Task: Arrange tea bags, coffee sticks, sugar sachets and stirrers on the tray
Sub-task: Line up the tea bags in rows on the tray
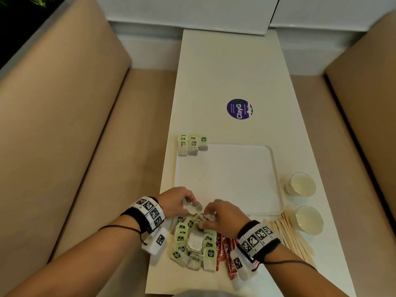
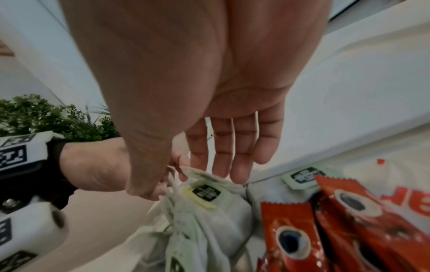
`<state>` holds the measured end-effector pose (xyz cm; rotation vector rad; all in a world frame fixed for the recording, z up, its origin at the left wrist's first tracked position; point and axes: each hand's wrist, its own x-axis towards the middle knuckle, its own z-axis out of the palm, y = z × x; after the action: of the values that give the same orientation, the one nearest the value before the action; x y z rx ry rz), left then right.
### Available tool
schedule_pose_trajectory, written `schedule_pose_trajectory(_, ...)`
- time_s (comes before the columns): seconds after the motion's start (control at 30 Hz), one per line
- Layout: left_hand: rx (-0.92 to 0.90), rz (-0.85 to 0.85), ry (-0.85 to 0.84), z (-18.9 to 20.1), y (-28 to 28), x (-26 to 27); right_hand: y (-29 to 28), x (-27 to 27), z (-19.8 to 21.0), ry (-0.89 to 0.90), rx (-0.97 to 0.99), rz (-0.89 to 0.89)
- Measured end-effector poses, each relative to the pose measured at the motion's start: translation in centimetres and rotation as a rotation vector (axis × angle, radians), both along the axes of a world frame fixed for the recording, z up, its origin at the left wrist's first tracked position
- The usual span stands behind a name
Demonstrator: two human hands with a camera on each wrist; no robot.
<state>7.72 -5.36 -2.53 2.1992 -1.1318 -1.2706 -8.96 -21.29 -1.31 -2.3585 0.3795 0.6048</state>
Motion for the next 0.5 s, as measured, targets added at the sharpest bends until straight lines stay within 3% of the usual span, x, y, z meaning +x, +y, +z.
schedule_pose_trajectory(0.23, -0.045, 0.067, -0.126, -0.1, -0.3, -1.0, 1.0, -0.1, 0.0, -0.063, -0.068, 0.010)
schedule_pose_trajectory(0.5, -0.157, 0.239, 0.056, 0.1, 0.8, -0.8, 1.4, -0.5, 0.4, -0.086, -0.061, 0.030)
